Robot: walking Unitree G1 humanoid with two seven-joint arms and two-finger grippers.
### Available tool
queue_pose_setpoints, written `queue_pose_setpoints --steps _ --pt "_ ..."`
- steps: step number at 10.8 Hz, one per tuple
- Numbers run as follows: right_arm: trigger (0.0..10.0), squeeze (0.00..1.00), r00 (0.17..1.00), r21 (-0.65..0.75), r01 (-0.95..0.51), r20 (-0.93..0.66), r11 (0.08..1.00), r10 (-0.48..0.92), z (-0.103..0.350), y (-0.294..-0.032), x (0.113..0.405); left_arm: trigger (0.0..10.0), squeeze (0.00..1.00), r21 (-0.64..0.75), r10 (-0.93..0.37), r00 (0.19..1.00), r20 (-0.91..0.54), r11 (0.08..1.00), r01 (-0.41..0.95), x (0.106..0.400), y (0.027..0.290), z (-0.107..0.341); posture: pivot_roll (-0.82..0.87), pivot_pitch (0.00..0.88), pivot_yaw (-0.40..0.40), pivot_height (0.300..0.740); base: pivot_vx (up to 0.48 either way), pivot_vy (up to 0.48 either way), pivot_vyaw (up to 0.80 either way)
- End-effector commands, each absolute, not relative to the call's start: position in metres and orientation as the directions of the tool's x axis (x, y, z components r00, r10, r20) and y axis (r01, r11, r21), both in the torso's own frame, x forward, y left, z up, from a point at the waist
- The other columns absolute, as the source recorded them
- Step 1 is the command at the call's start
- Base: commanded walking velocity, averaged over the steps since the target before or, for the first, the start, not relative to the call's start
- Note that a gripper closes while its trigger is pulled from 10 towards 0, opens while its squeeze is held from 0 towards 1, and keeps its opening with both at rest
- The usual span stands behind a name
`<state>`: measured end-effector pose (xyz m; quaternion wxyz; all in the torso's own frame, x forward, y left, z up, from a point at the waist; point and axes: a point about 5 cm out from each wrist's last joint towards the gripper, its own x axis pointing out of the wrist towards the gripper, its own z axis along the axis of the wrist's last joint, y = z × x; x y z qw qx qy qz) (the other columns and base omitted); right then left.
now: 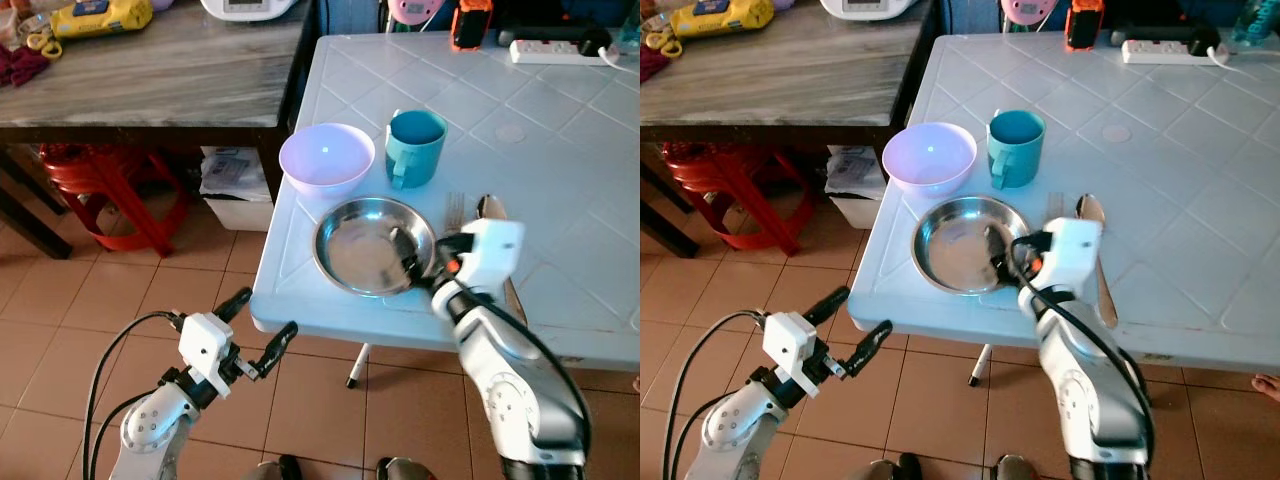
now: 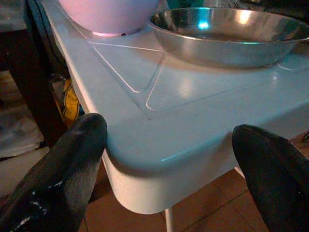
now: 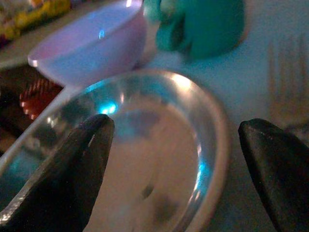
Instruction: Setting the table
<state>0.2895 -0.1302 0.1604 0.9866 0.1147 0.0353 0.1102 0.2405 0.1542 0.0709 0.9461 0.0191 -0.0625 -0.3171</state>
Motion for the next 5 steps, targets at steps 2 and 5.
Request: queue_pose_setpoints --steps 2,5 --pt "5.1 0.00 0.959 0.229 -0.226 -0.117 0.947 0.257 0.152 -0.121 0.290 10.0 0.00 0.062 -0.596 0.800 0.065 0.803 0.593 0.235 0.161 0.056 -0.09 0.226 0.089 0.740 0.000 0.000 0.00" --pt "0.0 0.00 0.956 0.231 -0.193 -0.172 0.953 0.236 0.144 -0.127 0.293 10.0 0.00 0.066 -0.596 0.800 0.069 0.803 0.592 0.237 0.165 0.047 -0.09 0.223 0.089 0.740 0.000 0.000 0.00"
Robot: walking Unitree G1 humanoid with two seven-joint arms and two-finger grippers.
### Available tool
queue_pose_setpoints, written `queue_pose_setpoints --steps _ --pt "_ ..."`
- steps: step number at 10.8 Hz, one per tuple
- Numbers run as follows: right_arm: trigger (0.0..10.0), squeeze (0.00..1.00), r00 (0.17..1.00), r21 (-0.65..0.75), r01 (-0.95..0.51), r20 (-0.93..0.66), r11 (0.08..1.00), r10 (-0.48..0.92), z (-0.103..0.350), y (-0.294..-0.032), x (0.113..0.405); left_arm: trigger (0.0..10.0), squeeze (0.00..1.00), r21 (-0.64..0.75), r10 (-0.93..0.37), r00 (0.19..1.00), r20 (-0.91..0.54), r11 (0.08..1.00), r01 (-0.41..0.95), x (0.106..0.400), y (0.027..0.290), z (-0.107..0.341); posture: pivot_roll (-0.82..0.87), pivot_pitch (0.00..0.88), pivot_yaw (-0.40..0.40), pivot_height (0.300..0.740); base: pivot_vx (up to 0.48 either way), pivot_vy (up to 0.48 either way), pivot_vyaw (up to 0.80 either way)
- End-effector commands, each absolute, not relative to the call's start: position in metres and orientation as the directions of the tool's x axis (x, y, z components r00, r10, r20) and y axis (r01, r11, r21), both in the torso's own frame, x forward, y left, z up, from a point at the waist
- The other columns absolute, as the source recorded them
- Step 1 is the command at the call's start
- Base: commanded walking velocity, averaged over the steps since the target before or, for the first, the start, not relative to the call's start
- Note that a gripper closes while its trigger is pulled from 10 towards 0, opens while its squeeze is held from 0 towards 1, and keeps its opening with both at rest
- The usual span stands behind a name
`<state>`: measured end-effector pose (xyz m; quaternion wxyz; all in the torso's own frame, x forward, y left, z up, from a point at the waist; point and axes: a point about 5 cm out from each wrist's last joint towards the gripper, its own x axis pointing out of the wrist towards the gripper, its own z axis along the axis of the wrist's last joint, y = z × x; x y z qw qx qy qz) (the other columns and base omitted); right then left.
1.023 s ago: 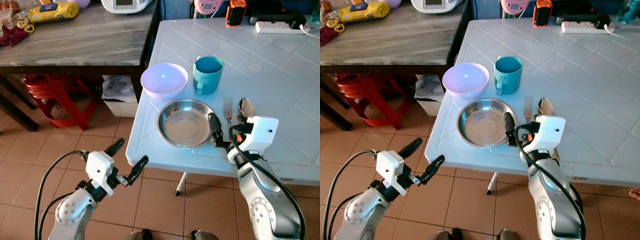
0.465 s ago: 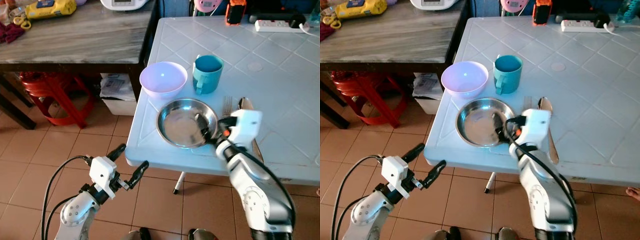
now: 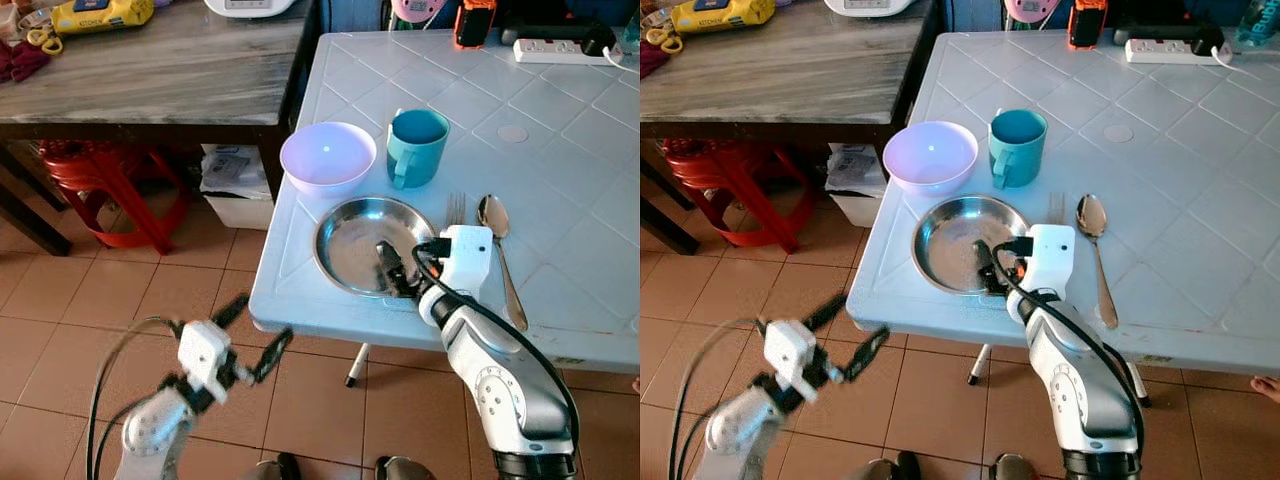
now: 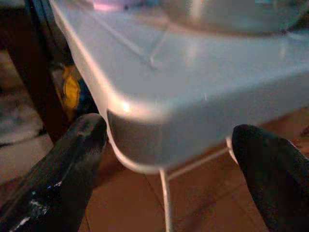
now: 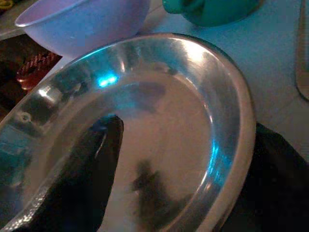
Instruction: Setting the table
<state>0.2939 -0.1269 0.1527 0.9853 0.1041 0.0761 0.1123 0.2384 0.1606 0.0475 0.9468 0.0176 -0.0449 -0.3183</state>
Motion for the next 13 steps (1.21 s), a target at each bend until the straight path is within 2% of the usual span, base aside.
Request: queue_pose_setpoints --steps 1,5,6,7,9,10,13 --pt "0.0 0.00 0.956 0.232 -0.181 -0.189 0.956 0.226 0.143 -0.130 0.294 10.0 0.00 0.068 -0.604 0.792 0.082 0.797 0.601 0.238 0.165 0.047 -0.09 0.222 0.087 0.740 0.000 0.000 0.00" --pt "0.0 0.00 0.953 0.227 -0.164 -0.213 0.960 0.213 0.136 -0.135 0.293 10.0 0.00 0.130 -0.583 0.792 0.179 0.812 0.569 0.255 0.175 0.074 -0.09 0.217 0.086 0.740 0.000 0.000 0.00" --pt "0.0 0.00 0.953 0.226 -0.162 -0.216 0.961 0.211 0.136 -0.135 0.293 10.0 0.00 0.183 -0.563 0.805 0.187 0.825 0.534 0.267 0.190 0.089 -0.09 0.211 0.087 0.740 0.000 0.000 0.00" --pt "0.0 0.00 0.953 0.223 -0.161 -0.219 0.962 0.210 0.135 -0.135 0.293 10.0 0.00 0.257 -0.535 0.815 0.222 0.839 0.481 0.281 0.206 0.124 -0.09 0.210 0.086 0.740 0.000 0.000 0.00" --pt "0.0 0.00 0.952 0.214 -0.163 -0.223 0.963 0.211 0.132 -0.136 0.291 10.0 0.00 0.293 -0.559 0.774 0.296 0.825 0.483 0.285 0.190 0.163 -0.08 0.210 0.087 0.740 0.000 0.000 0.00" --pt "0.0 0.00 0.951 0.210 -0.160 -0.228 0.964 0.208 0.131 -0.136 0.290 10.0 0.00 0.295 -0.591 0.747 0.306 0.805 0.515 0.281 0.176 0.165 -0.08 0.210 0.089 0.740 0.000 0.000 0.00" --pt "0.0 0.00 0.952 0.207 -0.145 -0.238 0.967 0.194 0.127 -0.137 0.289 10.0 0.00 0.256 -0.630 0.736 0.248 0.776 0.577 0.268 0.160 0.160 -0.09 0.207 0.094 0.740 0.000 0.000 0.00"
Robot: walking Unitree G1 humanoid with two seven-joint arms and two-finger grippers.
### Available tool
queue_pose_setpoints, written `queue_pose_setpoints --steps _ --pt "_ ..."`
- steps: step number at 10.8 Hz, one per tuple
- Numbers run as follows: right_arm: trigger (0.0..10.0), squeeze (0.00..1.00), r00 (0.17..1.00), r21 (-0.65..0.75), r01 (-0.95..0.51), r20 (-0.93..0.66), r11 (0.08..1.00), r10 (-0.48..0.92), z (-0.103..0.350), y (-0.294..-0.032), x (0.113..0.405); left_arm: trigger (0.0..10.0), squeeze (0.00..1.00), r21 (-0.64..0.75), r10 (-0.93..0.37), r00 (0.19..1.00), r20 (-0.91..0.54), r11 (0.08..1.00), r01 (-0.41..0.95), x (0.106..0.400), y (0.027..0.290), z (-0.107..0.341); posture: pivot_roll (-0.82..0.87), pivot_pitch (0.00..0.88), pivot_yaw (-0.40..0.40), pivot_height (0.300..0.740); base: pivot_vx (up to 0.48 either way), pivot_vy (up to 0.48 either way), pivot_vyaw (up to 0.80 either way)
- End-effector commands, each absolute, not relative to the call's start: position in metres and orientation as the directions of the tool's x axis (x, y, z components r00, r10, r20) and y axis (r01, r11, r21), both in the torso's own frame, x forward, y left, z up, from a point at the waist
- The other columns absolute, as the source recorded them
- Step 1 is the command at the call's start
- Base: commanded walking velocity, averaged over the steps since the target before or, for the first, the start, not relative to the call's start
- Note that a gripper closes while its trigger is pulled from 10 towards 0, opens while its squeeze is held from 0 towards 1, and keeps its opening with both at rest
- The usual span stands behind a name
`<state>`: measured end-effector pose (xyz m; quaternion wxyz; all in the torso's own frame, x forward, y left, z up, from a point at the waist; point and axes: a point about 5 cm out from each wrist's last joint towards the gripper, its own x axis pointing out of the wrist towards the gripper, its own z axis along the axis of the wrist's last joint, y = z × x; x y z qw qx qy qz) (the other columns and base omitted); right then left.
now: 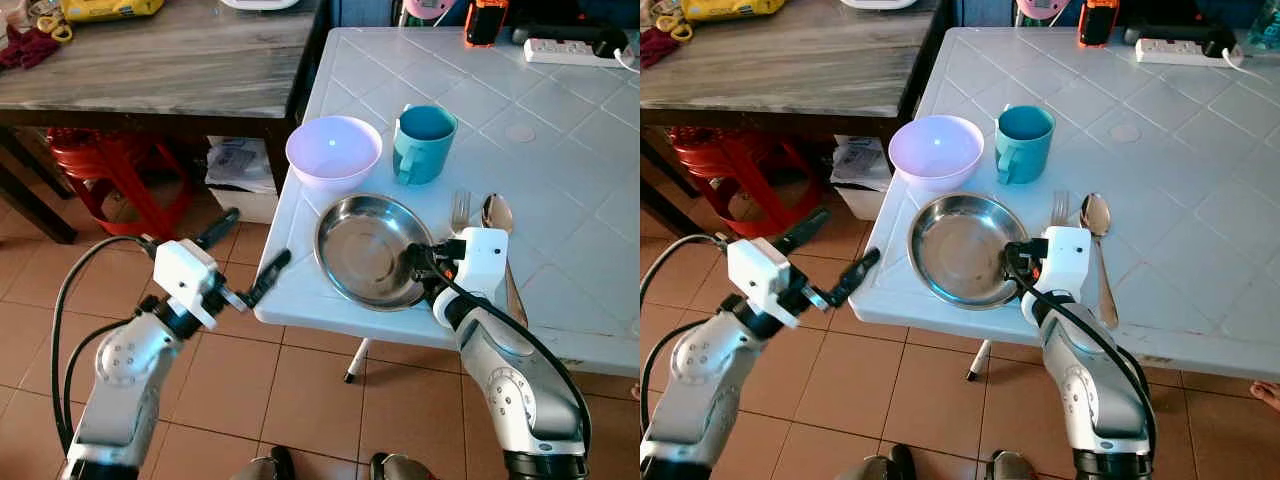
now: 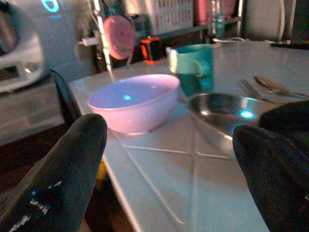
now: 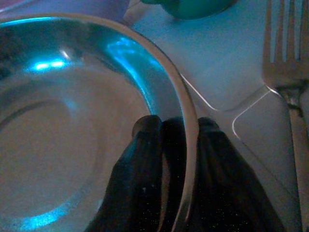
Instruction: Setting the table
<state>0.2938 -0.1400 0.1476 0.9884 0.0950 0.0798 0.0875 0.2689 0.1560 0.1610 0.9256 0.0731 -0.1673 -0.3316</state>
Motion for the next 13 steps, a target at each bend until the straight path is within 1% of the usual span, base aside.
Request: queue_pose_setpoints --steps 1,3,6,7,8,9,10,11,12,13 --pt "0.0 0.00 0.951 0.205 -0.139 -0.246 0.969 0.188 0.125 -0.138 0.289 10.0 0.00 0.251 -0.656 0.721 0.225 0.754 0.607 0.264 0.158 0.157 -0.08 0.206 0.094 0.740 0.000 0.000 0.00" --pt "0.0 0.00 0.949 0.195 -0.131 -0.258 0.972 0.179 0.124 -0.140 0.289 10.0 0.00 0.258 -0.692 0.704 0.160 0.717 0.647 0.256 0.160 0.144 -0.08 0.204 0.094 0.740 0.000 0.000 0.00" --pt "0.0 0.00 0.946 0.171 -0.075 -0.298 0.982 0.124 0.118 -0.147 0.289 10.0 0.00 0.248 -0.712 0.690 0.129 0.697 0.673 0.253 0.163 0.137 -0.08 0.204 0.096 0.740 0.000 0.000 0.00" --pt "0.0 0.00 0.949 0.175 -0.065 -0.294 0.982 0.115 0.118 -0.149 0.289 10.0 0.00 0.247 -0.714 0.688 0.128 0.695 0.675 0.253 0.163 0.137 -0.08 0.205 0.097 0.740 0.000 0.000 0.00" --pt "0.0 0.00 0.958 0.226 -0.032 -0.272 0.974 0.095 0.122 -0.150 0.292 10.0 0.00 0.248 -0.709 0.694 0.125 0.699 0.670 0.255 0.166 0.136 -0.08 0.204 0.098 0.740 0.000 0.000 0.00" --pt "0.0 0.00 0.967 0.259 -0.046 -0.231 0.965 0.108 0.130 -0.147 0.294 10.0 0.00 0.259 -0.671 0.730 0.128 0.733 0.628 0.261 0.172 0.134 -0.09 0.202 0.100 0.740 0.000 0.000 0.00" --pt "0.0 0.00 0.976 0.309 -0.059 -0.181 0.949 0.119 0.139 -0.143 0.295 10.0 0.00 0.246 -0.576 0.804 0.147 0.809 0.534 0.270 0.181 0.133 -0.09 0.198 0.101 0.740 0.000 0.000 0.00" --pt "0.0 0.00 0.983 0.333 -0.073 -0.137 0.940 0.125 0.147 -0.139 0.297 10.0 0.00 0.221 -0.437 0.890 0.132 0.888 0.403 0.281 0.192 0.127 -0.09 0.193 0.100 0.740 0.000 0.000 0.00" --pt "8.5 0.00 0.982 0.344 -0.115 -0.100 0.932 0.158 0.152 -0.135 0.296 10.0 0.00 0.174 -0.328 0.938 0.116 0.936 0.306 0.287 0.201 0.121 -0.09 0.189 0.099 0.740 0.000 0.000 0.00" --pt "10.0 0.00 0.984 0.335 -0.137 -0.065 0.932 0.168 0.156 -0.133 0.293 10.0 0.00 0.132 -0.274 0.956 0.107 0.957 0.260 0.290 0.202 0.114 -0.09 0.183 0.095 0.740 0.000 0.000 0.00"
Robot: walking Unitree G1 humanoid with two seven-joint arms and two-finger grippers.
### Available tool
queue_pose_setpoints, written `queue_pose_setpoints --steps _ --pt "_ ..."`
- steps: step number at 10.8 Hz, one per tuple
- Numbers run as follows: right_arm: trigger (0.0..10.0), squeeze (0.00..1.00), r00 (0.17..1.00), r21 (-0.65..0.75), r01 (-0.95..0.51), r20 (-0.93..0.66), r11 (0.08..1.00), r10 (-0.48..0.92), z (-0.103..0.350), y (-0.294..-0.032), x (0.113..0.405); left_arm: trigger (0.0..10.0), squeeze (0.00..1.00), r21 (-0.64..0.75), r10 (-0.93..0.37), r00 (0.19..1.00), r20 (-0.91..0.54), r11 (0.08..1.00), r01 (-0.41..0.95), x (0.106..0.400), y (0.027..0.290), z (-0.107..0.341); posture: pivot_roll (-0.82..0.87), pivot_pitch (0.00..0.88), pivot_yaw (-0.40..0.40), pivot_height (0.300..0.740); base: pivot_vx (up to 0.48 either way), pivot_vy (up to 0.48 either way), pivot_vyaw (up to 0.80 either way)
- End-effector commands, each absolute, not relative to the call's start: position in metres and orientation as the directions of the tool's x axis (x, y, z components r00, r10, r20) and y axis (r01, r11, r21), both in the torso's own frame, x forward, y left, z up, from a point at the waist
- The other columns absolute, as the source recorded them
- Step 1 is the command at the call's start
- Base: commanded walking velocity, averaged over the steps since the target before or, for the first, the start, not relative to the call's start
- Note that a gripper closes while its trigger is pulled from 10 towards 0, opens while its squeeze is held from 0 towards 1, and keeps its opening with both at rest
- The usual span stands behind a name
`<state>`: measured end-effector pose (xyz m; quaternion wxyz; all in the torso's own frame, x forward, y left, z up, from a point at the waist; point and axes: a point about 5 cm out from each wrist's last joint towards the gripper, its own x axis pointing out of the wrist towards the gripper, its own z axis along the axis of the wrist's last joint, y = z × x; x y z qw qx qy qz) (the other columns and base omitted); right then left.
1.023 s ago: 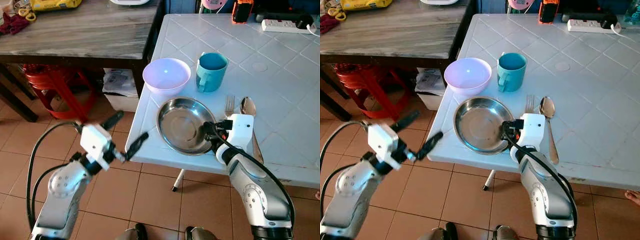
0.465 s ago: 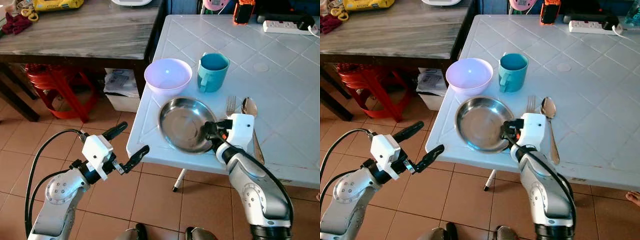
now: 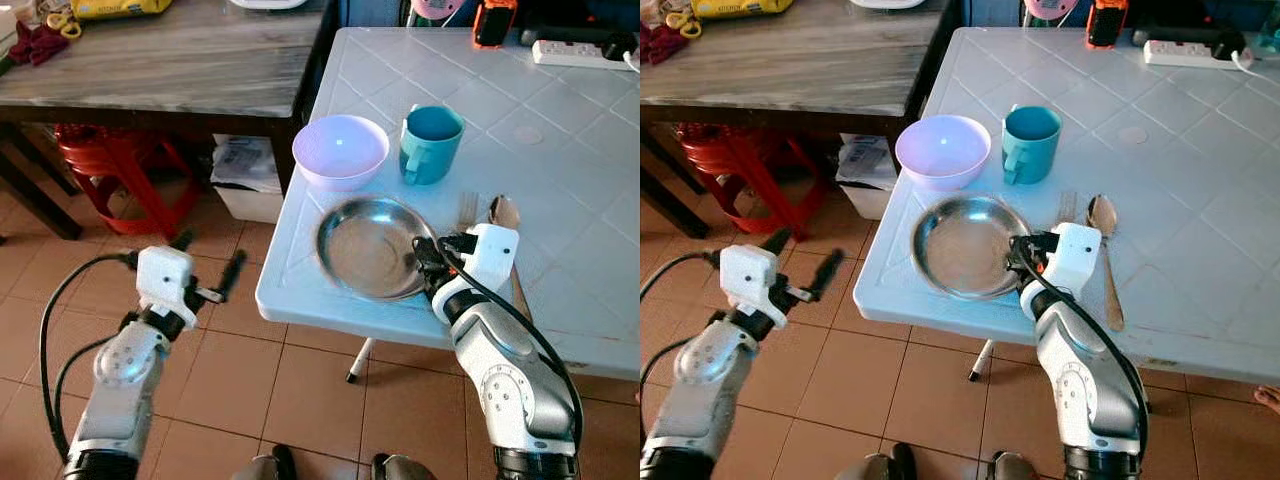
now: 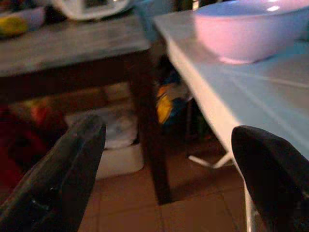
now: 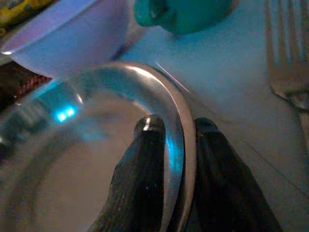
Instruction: Setting the table
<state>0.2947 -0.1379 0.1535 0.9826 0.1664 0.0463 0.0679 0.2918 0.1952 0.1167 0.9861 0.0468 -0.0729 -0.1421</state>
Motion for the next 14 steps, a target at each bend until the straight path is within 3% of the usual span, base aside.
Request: queue_pose_setpoints --steps 1,2,5,14 --pt "10.0 0.00 0.986 0.323 -0.160 0.017 0.933 0.163 0.163 -0.135 0.290 10.0 0.00 0.063 -0.231 0.967 0.109 0.972 0.225 0.291 0.199 0.108 -0.09 0.173 0.085 0.740 0.000 0.000 0.00" --pt "10.0 0.00 0.986 0.228 -0.162 0.075 0.960 0.149 0.169 -0.138 0.288 10.0 0.00 0.027 -0.202 0.971 0.125 0.979 0.200 0.292 0.193 0.107 -0.09 0.169 0.082 0.740 0.000 0.000 0.00" --pt "10.0 0.00 0.990 0.182 -0.114 0.102 0.977 0.097 0.166 -0.143 0.281 10.0 0.00 -0.049 -0.193 0.970 0.145 0.978 0.202 0.289 0.165 0.102 -0.09 0.159 0.079 0.740 0.000 0.097 0.00" --pt "10.0 0.00 0.986 0.159 -0.111 0.141 0.981 0.089 0.168 -0.141 0.283 10.0 0.00 -0.031 -0.179 0.969 0.167 0.982 0.187 0.300 0.169 0.108 -0.09 0.148 0.081 0.740 0.000 0.383 -0.04"
